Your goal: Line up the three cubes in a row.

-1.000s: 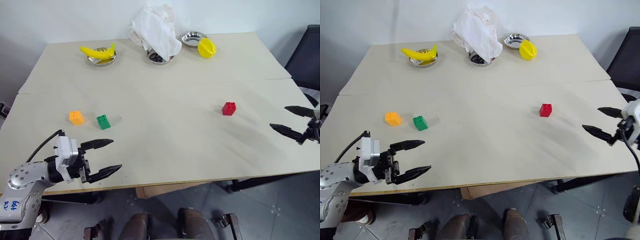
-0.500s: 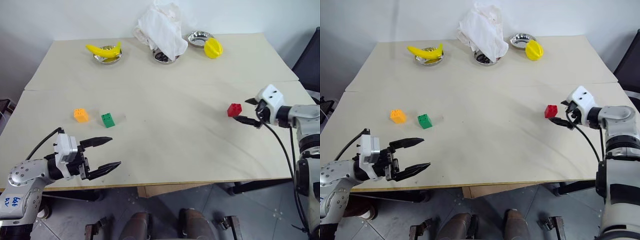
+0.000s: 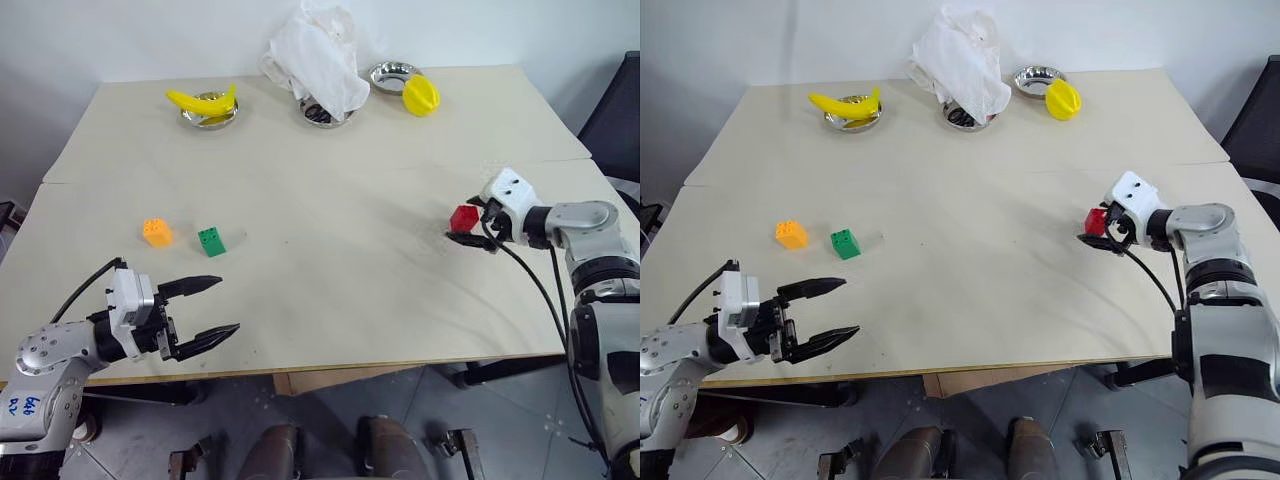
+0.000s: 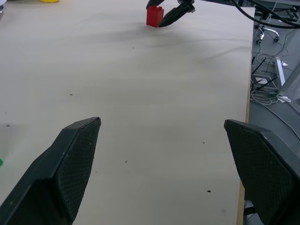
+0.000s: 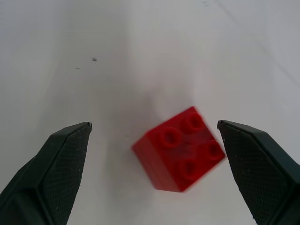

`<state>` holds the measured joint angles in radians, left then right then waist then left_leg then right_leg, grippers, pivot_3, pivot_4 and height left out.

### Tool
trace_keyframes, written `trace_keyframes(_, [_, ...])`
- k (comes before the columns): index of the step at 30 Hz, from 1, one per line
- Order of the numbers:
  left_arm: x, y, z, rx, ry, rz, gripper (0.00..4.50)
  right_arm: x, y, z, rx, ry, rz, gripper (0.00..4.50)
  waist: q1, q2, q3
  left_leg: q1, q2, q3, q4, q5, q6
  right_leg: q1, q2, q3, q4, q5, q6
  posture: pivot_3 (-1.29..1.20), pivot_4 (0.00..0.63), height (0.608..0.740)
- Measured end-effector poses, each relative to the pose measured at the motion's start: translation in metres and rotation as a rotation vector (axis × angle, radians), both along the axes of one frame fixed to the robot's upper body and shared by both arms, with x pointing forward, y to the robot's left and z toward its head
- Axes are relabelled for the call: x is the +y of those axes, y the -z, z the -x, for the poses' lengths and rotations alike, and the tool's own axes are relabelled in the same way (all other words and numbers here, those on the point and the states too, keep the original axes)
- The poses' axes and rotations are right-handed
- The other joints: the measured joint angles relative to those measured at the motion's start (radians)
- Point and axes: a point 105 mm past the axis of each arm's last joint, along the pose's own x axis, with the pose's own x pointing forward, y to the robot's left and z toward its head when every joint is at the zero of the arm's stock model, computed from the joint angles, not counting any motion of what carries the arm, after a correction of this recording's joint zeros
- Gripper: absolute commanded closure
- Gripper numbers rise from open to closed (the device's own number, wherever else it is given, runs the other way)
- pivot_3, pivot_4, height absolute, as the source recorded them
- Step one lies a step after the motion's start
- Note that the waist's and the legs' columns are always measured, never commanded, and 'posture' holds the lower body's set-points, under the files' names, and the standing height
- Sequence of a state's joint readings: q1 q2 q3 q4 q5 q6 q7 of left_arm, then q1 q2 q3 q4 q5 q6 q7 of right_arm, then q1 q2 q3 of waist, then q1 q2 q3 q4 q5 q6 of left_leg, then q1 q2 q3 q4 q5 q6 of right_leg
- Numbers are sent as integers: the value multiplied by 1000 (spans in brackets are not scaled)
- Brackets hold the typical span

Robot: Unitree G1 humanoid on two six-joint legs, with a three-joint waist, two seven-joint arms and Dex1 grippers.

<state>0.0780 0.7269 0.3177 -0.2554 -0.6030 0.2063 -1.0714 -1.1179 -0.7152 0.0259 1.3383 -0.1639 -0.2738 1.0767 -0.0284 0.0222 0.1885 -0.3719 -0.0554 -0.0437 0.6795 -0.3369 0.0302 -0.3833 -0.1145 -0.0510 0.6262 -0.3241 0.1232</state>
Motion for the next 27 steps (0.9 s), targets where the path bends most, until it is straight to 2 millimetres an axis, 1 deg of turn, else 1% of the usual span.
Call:
trace_keyframes(3, [2, -2, 0, -9, -12, -2, 0, 2, -1, 1, 20, -12, -5, 567, 0, 0, 0, 0, 0, 0, 0, 0, 0, 0, 0, 0, 0, 0, 0, 0, 150, 740])
trace_keyframes(7, [4, -2, 1, -13, -25, -4, 0, 2, -2, 1, 24, -17, -1, 1974, -1, 0, 0, 0, 0, 0, 0, 0, 0, 0, 0, 0, 0, 0, 0, 0, 150, 740])
trace_keyframes(9, [4, -2, 1, -12, -27, -4, 0, 4, -3, 1, 26, -32, -1, 2523, -1, 0, 0, 0, 0, 0, 0, 0, 0, 0, 0, 0, 0, 0, 0, 0, 150, 740])
trace_keyframes(15, [4, -2, 2, -16, -28, -7, 0, 4, -5, 4, 45, -57, 7, 2581, 0, 0, 0, 0, 0, 0, 0, 0, 0, 0, 0, 0, 0, 0, 0, 0, 150, 740])
trace_keyframes(19, [5, -1, 1, -20, -28, -11, 0, 12, -8, 9, 80, -142, 4, 2581, -2, 0, 0, 0, 0, 1, 0, 0, 0, 0, 0, 0, 0, 0, 0, 0, 150, 740])
trace_keyframes(23, [7, 1, 3, -19, -31, -15, 0, 35, -21, 12, 77, -289, -1, 2581, -3, 0, 0, 0, 0, 0, -1, 0, 0, 0, 0, 0, 0, 0, 0, 0, 150, 740])
trace_keyframes(25, [11, 5, 3, -8, -48, -15, 0, 56, -25, 14, 62, -399, -9, 2581, -6, 0, 0, 0, 1, 1, -1, 0, -1, -1, 0, 0, 0, 0, 0, 0, 150, 740])
trace_keyframes(27, [17, 10, 4, 6, -74, -11, 0, 79, -24, 17, 57, -510, -26, 2581, -8, 0, 0, 0, 1, 0, -1, 0, -1, -1, 1, 0, 1, 0, 0, 0, 150, 740])
